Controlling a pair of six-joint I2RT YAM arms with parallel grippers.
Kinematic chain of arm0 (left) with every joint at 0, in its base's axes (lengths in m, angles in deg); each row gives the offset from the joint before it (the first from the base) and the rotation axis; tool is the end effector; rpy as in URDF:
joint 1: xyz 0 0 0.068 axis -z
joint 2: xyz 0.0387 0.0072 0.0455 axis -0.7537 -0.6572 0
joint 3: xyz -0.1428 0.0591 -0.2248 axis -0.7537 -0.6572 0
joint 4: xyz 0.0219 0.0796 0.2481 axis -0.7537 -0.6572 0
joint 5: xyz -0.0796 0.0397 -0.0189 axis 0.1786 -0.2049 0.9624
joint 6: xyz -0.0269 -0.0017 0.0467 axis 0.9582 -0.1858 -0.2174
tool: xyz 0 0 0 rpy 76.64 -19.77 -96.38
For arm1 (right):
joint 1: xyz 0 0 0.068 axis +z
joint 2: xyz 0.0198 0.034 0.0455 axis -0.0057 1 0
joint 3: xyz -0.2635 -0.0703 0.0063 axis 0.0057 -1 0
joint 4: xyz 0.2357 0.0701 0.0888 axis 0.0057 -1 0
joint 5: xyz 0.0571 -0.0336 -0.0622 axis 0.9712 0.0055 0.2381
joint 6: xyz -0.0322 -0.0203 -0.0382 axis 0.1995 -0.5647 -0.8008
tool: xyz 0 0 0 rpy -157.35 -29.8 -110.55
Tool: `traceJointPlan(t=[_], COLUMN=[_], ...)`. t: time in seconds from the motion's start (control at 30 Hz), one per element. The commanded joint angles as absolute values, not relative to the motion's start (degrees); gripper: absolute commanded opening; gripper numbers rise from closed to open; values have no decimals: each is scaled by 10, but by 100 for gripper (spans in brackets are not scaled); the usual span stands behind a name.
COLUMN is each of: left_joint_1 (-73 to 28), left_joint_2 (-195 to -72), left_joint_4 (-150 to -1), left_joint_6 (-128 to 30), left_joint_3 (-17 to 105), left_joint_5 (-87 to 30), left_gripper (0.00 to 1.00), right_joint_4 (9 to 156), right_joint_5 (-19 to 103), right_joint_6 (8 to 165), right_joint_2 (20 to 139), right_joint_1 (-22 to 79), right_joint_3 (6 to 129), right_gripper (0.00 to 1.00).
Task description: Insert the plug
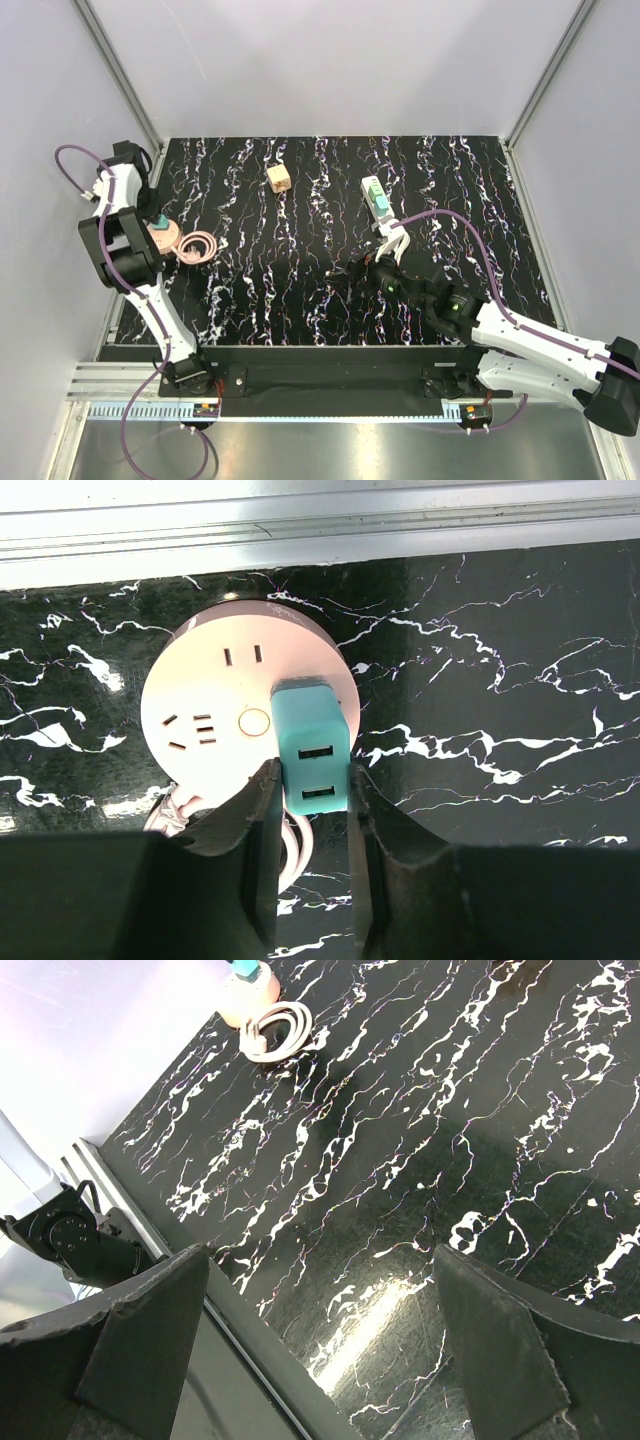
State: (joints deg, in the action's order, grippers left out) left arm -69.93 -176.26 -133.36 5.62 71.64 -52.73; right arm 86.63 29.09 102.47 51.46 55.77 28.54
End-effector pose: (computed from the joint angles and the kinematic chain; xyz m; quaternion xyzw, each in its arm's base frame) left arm 0.3936 0.1616 0.2244 -0.6875 0.6994 0.0730 0.1813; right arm 0.1252 0.1802 0.2899 -0.1941 0.7551 0.3697 0.5055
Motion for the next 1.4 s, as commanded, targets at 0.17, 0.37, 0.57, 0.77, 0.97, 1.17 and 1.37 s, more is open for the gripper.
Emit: traceJointPlan(t=[0.17,0.37,0.57,0.77,0.97,1.17,1.37], left_joint_1=[-718,-719,-719,-717,-665,-586,-544], left_joint_2=[-1848,-1814,-1757,-1700,-1623,-1465,-1371], left_joint_4=[-1377,-1387,-1405,-1408,-1350,-1183,-1037], left_joint_6=[23,20,-2,-44,-181,-306,-290], left_joint_3=[677,703,739,748,734,519,350], left_joint_5=[-495,-477,-485,-490,-465,-372,-229], left_gripper=[1,64,81,88,85,82,80], right_joint_4=[872,872,872,859,834,750,710], right_joint_5=[276,276,262,230,184,256,183], right_joint_6=[1027,1026,1022,1007,981,1003,939], right_joint_2=[511,515,527,562,675,896,1132], right_joint_1=[557,557,557,557,547,442,418], right_joint_3=[307,309,309,319,380,593,863], right_gripper=[100,100,100,100,100,97,96])
